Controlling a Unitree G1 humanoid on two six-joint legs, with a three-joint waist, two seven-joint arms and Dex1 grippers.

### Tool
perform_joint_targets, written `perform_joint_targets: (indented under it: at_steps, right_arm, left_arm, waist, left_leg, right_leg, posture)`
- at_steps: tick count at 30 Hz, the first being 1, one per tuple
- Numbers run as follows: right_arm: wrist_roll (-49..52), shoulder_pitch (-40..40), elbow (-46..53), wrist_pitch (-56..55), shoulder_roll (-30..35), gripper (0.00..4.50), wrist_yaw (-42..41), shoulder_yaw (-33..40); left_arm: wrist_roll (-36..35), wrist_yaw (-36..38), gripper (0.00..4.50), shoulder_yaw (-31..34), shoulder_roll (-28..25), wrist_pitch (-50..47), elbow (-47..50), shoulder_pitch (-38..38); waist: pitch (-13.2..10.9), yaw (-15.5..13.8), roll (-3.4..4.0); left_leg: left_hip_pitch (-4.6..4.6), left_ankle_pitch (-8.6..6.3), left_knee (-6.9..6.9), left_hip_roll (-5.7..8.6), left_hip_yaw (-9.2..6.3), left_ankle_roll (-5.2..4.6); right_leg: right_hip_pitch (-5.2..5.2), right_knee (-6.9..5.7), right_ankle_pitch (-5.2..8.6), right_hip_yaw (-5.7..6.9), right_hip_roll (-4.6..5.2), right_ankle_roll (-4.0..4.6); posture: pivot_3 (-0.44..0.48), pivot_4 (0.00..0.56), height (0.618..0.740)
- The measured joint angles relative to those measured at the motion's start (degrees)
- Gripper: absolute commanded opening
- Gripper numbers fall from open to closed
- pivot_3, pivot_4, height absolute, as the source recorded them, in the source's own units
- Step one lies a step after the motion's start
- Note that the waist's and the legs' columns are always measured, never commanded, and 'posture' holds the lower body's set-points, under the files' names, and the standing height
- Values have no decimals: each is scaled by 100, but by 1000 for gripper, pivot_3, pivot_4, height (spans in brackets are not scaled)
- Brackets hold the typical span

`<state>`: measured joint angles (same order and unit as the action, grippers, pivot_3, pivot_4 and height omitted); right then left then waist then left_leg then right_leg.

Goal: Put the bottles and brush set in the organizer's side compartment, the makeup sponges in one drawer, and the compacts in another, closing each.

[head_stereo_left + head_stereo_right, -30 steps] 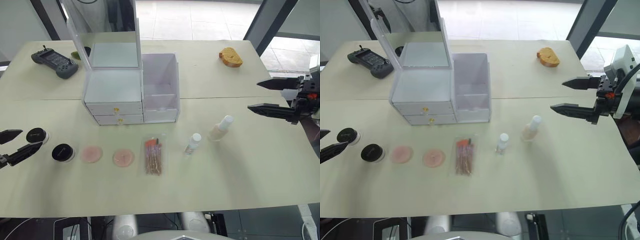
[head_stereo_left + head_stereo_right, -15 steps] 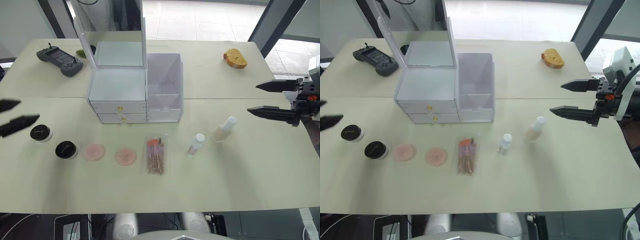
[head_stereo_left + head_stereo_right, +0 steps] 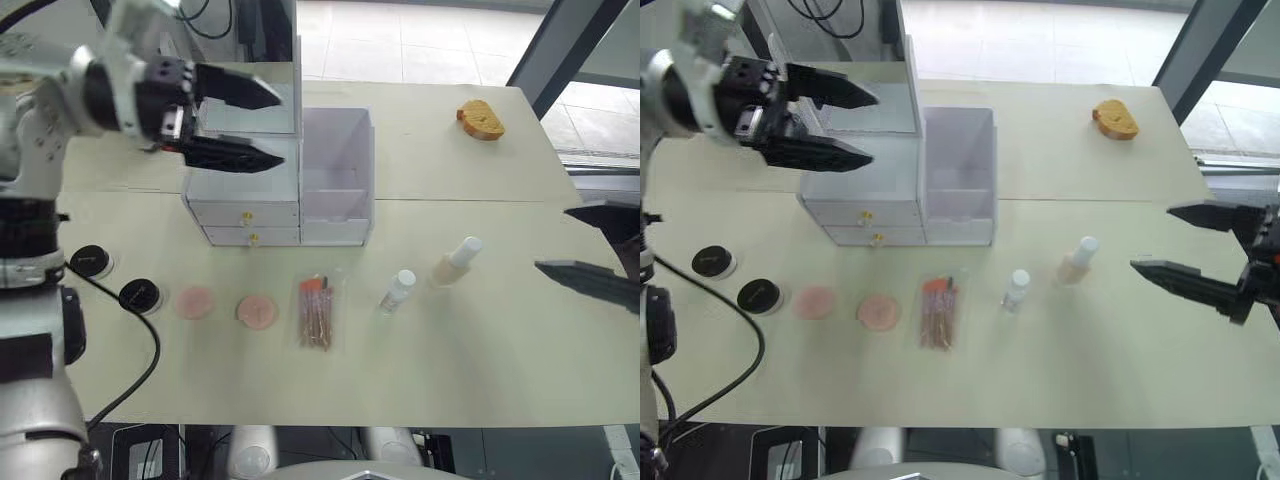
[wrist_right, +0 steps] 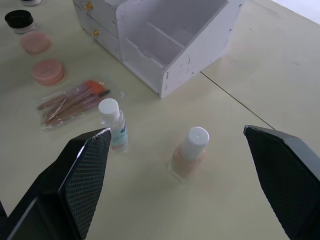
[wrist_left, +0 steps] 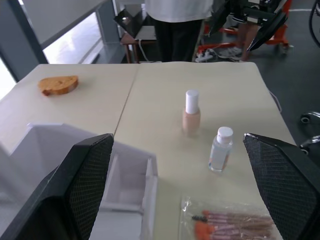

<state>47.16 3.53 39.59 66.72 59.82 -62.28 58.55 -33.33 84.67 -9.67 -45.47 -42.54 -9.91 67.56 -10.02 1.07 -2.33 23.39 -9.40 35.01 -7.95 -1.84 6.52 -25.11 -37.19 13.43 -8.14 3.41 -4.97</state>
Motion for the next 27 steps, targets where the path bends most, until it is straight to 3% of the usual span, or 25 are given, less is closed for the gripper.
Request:
perform_joint_targets:
  at_steps: [7, 10, 13, 18, 27]
  right_arm:
    - [1112, 705, 1440, 920, -1191, 4500, 1322, 1523]
    - [1737, 951, 1754, 935, -1736, 4500, 2141, 1576]
    - [1846, 1058, 1851, 645, -2086, 4500, 3070, 1017]
    - [1030, 973, 1708, 19, -2267, 4500, 3986, -565]
    - [-493, 808, 502, -1427, -2114, 4500, 3863, -2505]
  left_arm:
    - [447, 187, 4470, -458, 755, 343, -233, 70]
    - [547, 163, 4470, -505, 924, 455, -185, -62]
    - [398, 115, 4470, -462, 997, 282, 174, -422]
    - [278, -248, 4470, -303, 977, 70, 908, -816]
    - [205, -935, 4470, -208, 639, -439, 1801, -1370]
  waist:
    - [-2, 39, -4]
    - [-2, 52, -4]
    - [-2, 119, -4]
    - [-1, 168, -1]
    - [0, 128, 1]
  left_leg:
    - [6, 0, 4, 0, -9, -1]
    - [8, 0, 7, 2, -9, -1]
    - [9, 0, 5, 2, -11, -1]
    - [9, -1, 3, 2, -14, -3]
    - [17, -1, 14, 3, -13, -3]
  right_leg:
    - [4, 3, 9, 3, 0, 16]
    - [4, 5, 17, 2, 1, 30]
    - [3, 2, 19, 2, 0, 35]
    - [2, 3, 20, 1, 0, 35]
    - [3, 6, 20, 2, 0, 35]
  posture:
    - [0, 150, 705]
    - [0, 150, 705]
    - [0, 150, 705]
    - [0, 150, 705]
    - [0, 150, 705]
